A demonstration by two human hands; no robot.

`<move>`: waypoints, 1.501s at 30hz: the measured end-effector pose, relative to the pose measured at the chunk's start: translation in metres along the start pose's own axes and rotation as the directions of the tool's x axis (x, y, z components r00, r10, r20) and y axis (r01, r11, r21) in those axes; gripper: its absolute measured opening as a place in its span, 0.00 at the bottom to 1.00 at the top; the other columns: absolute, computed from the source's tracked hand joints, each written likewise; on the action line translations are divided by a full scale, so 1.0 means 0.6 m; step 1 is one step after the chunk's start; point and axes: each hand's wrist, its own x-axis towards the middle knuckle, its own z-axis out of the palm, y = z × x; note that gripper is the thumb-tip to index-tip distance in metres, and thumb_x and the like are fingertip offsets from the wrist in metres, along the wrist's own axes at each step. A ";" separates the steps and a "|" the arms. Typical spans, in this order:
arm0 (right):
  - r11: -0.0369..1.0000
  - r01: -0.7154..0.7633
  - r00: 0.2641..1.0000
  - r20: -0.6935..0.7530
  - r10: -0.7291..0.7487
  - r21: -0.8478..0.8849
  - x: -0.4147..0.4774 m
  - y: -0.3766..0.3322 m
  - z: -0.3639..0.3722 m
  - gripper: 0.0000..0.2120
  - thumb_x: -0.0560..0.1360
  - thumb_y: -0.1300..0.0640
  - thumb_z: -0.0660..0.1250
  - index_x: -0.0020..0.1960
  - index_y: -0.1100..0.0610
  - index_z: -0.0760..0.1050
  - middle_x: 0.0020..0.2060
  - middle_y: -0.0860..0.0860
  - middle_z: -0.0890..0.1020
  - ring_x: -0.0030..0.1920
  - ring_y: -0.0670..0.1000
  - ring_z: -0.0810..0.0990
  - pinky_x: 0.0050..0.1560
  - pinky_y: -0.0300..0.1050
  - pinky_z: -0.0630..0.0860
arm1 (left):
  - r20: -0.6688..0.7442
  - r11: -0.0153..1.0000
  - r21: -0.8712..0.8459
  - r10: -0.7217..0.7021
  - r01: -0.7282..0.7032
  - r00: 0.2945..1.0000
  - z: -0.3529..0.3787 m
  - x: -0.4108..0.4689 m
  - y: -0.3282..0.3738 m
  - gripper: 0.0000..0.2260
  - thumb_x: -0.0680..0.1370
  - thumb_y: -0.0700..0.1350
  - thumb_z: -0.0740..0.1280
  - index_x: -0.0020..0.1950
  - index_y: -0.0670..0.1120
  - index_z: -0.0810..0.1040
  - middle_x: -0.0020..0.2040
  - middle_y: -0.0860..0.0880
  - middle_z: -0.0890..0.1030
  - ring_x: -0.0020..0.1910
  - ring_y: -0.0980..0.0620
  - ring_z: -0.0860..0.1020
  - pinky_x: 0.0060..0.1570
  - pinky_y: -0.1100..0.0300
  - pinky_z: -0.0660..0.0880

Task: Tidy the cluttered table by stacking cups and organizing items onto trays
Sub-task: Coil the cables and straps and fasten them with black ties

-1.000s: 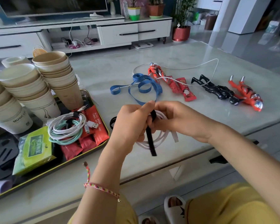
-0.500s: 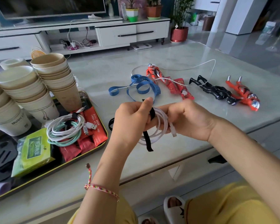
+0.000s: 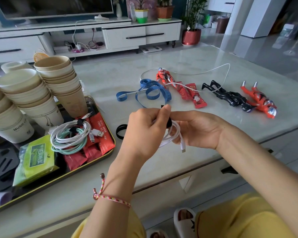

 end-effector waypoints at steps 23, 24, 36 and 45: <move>0.680 0.529 0.690 -0.208 -0.693 -0.507 0.012 0.010 0.040 0.08 0.69 0.69 0.70 0.41 0.57 0.81 0.35 0.50 0.82 0.35 0.45 0.81 0.44 0.37 0.79 | 0.320 0.583 -0.354 -0.658 0.731 0.681 0.002 0.015 -0.024 0.22 0.78 0.45 0.57 0.23 0.44 0.65 0.17 0.53 0.57 0.16 0.55 0.54 0.20 0.71 0.52; 0.640 0.543 0.666 -0.185 -0.722 -0.543 0.010 0.013 0.042 0.08 0.69 0.69 0.70 0.41 0.57 0.81 0.35 0.49 0.83 0.36 0.44 0.81 0.44 0.36 0.78 | 0.343 0.568 -0.344 -0.664 0.747 0.664 0.000 0.015 -0.026 0.22 0.77 0.44 0.56 0.22 0.44 0.65 0.18 0.52 0.57 0.16 0.55 0.53 0.20 0.71 0.52; 0.467 0.586 0.671 0.073 -0.738 -0.663 -0.011 0.043 0.025 0.13 0.67 0.69 0.72 0.48 0.56 0.81 0.44 0.49 0.78 0.45 0.42 0.78 0.49 0.36 0.76 | 0.176 0.657 -0.278 -0.682 0.701 0.710 -0.002 0.012 -0.016 0.12 0.77 0.44 0.59 0.36 0.40 0.71 0.15 0.54 0.61 0.14 0.55 0.56 0.18 0.71 0.54; 0.590 0.499 0.822 0.132 -0.553 -0.635 -0.022 0.024 0.013 0.08 0.74 0.58 0.65 0.51 0.53 0.81 0.50 0.52 0.79 0.53 0.46 0.78 0.57 0.36 0.73 | 0.096 0.719 -0.271 -0.641 0.640 0.762 0.000 0.012 -0.026 0.15 0.78 0.45 0.59 0.40 0.35 0.77 0.15 0.55 0.62 0.14 0.56 0.57 0.19 0.71 0.55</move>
